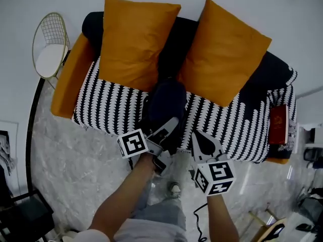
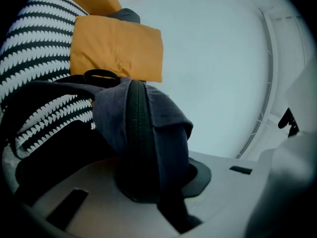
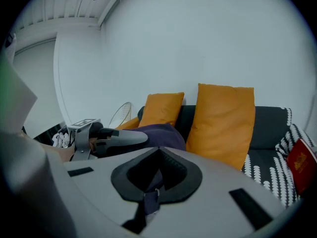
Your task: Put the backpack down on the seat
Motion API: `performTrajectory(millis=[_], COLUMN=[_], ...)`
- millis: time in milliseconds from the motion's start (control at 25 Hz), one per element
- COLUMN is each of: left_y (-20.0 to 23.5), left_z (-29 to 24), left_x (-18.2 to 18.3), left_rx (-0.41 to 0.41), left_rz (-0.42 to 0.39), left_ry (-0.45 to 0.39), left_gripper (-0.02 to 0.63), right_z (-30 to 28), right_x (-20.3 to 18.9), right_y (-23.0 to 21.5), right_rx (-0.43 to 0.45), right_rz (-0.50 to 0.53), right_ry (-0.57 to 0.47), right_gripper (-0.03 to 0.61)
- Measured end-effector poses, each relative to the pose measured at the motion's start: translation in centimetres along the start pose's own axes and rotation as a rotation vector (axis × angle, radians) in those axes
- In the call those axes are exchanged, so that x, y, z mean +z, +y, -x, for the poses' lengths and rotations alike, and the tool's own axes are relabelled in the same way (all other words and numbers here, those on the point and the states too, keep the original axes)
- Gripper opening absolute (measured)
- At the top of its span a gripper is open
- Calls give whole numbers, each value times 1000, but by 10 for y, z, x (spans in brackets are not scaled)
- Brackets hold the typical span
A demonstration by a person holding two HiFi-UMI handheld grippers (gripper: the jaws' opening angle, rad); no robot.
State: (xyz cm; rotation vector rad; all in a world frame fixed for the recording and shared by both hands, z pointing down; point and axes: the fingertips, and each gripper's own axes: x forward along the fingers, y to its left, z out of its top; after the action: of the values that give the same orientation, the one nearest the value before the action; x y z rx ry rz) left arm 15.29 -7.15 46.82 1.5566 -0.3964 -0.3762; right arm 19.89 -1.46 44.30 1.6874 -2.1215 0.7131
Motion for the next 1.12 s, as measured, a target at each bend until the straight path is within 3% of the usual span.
performTrajectory(millis=[120,280,640,920,1120], left_y=[16,23,66,81,90], left_z=[-8,-20,-24,-6,9], left_x=[6,11,25,42,59], left_rx=[25,-14,62,63,84], left_rz=[-24,9,-84,-62,-97], left_ry=[38,83,216,184,170], left_gripper=[46,46,46,46,46], right_z=[-11,-30,-77,-99,-120], right_x=[-1,-4,-5,-13,-14], right_y=[-10,-14,0,15,31], right_rx=[-33,-57,-64,-32,3], right_rz=[-24,-46,-79,-66,-59], right_ry=[8,26,45,90,118], right_gripper=[2,2,2,2,2])
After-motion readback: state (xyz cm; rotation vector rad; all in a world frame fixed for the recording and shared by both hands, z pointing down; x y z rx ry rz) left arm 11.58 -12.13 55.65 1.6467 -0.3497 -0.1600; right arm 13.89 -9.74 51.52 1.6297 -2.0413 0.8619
